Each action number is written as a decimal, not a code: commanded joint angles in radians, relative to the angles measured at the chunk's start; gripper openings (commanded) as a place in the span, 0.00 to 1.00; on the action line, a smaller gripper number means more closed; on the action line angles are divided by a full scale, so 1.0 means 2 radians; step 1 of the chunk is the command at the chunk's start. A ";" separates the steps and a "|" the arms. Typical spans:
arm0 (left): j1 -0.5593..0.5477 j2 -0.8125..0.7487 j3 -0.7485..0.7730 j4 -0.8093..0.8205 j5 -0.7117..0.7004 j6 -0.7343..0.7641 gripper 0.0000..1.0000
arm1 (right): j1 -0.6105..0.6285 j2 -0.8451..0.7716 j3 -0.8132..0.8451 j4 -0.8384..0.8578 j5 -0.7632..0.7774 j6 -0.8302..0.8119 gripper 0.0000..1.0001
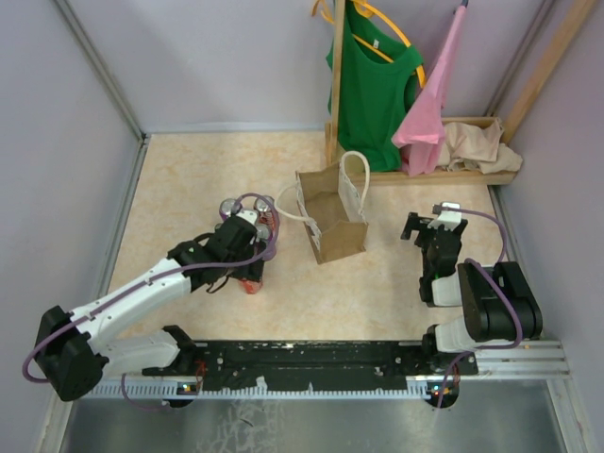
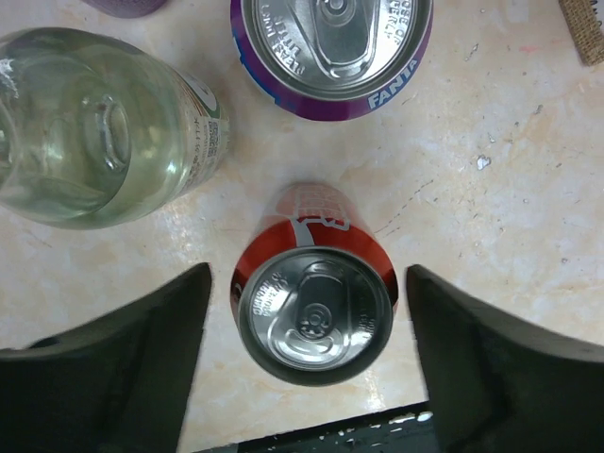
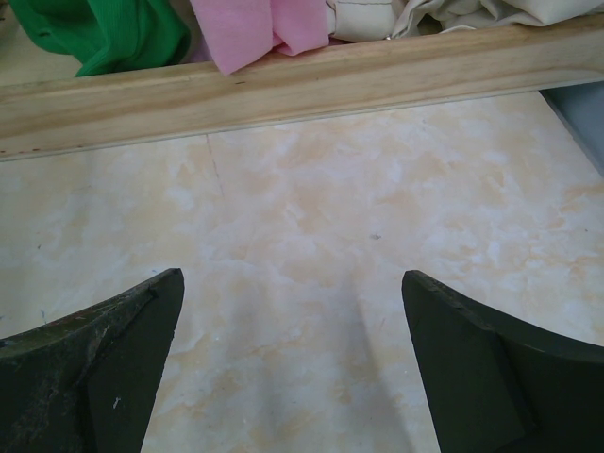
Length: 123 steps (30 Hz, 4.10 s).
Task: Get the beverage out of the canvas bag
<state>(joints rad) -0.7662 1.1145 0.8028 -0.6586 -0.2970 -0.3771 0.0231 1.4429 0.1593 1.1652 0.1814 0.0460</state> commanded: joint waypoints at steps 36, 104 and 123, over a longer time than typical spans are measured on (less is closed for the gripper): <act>0.237 0.016 0.189 0.190 0.006 0.183 1.00 | -0.001 -0.001 0.011 0.025 0.001 0.001 0.99; 0.456 -0.065 -0.003 0.418 0.065 0.140 1.00 | -0.001 0.000 0.011 0.025 0.001 0.001 0.99; 0.456 -0.070 -0.027 0.426 0.075 0.137 1.00 | -0.001 0.000 0.011 0.025 0.001 0.000 0.99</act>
<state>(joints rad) 0.1520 0.9928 0.7681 0.1501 -0.1562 -0.1005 0.0231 1.4429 0.1593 1.1652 0.1814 0.0460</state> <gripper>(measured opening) 0.998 0.990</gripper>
